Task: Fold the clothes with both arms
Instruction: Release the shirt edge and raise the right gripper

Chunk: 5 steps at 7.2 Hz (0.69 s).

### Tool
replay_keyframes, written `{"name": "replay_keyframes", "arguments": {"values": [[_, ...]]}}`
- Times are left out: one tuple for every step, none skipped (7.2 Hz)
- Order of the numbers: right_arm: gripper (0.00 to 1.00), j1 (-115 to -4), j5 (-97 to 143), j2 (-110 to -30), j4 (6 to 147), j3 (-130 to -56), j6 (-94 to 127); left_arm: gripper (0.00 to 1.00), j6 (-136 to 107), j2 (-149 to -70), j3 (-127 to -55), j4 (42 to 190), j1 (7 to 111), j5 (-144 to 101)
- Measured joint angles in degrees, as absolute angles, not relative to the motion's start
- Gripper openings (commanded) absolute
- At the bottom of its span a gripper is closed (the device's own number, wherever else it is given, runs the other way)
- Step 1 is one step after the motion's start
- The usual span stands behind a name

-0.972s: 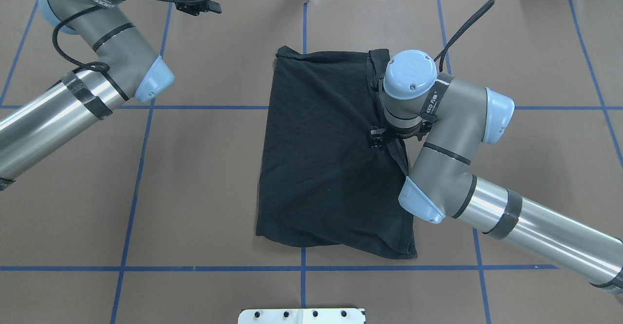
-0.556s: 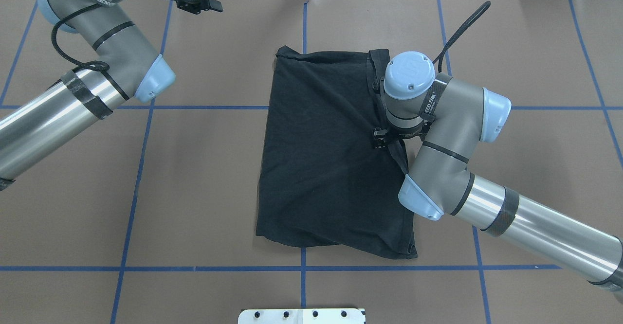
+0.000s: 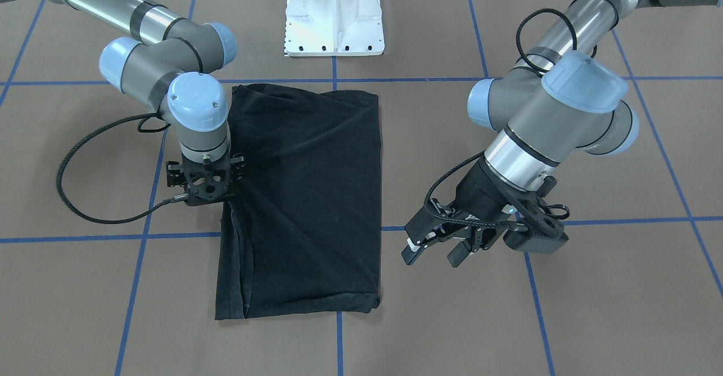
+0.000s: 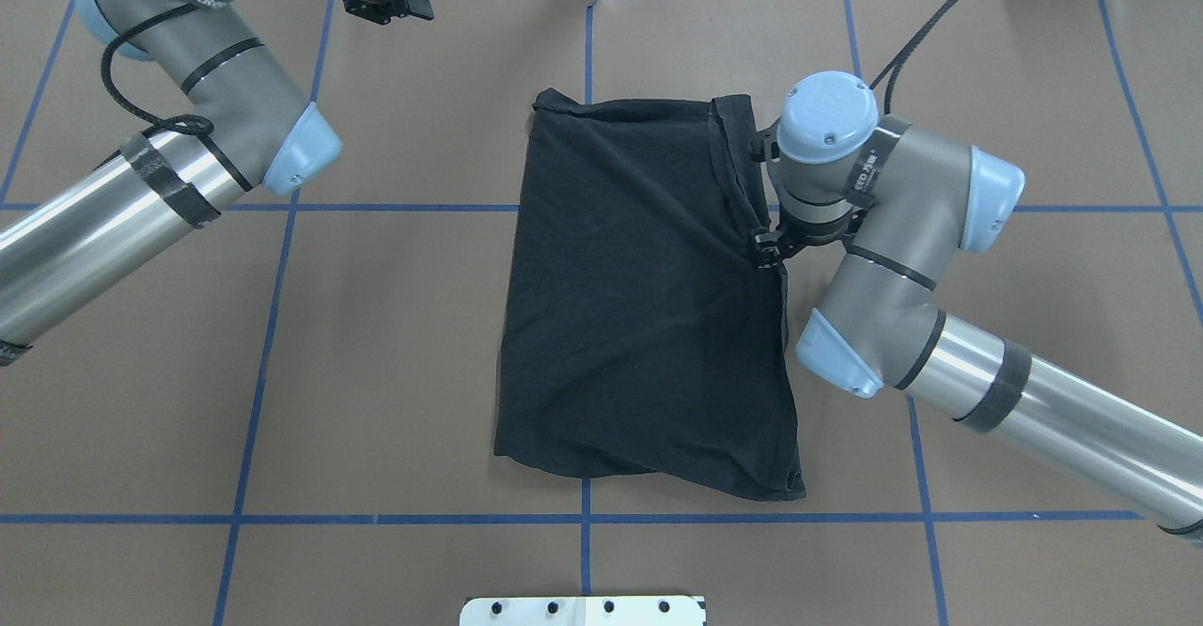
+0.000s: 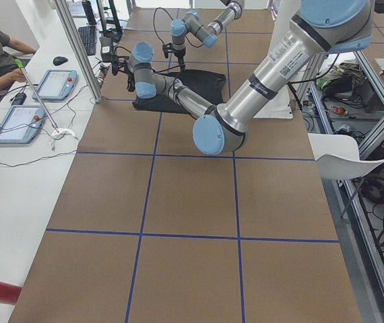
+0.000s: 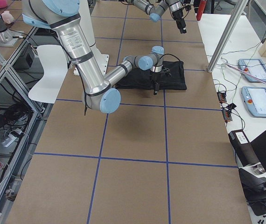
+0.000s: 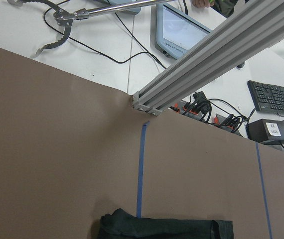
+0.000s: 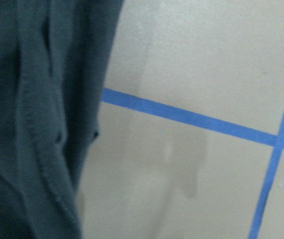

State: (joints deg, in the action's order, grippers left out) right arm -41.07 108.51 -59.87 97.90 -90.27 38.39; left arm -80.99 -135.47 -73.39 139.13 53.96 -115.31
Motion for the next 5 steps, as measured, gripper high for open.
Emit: {"name": "replay_keyframes", "arguments": {"values": [[1.00,-42.6,108.8,-61.5,97.8,-90.5,36.2,1.00,-81.1,-136.0,-73.4,138.4,54.0,-115.3],[1.00,-44.5,109.7,-62.9,97.9,-91.0,33.9,1.00,-81.1,-136.9,-73.4,137.0,54.0,-115.3],[1.00,-46.4,111.4,-63.4,98.0,-91.7,32.3,1.00,-81.1,-137.5,-73.4,136.0,54.0,-115.3],[1.00,-47.5,113.1,-62.7,98.0,-92.2,31.7,1.00,-81.1,-137.7,-73.4,135.5,54.0,-115.3],[1.00,-47.6,113.9,-60.5,97.9,-91.6,31.8,1.00,-81.0,-137.8,-73.4,135.3,54.0,-115.3]]}}
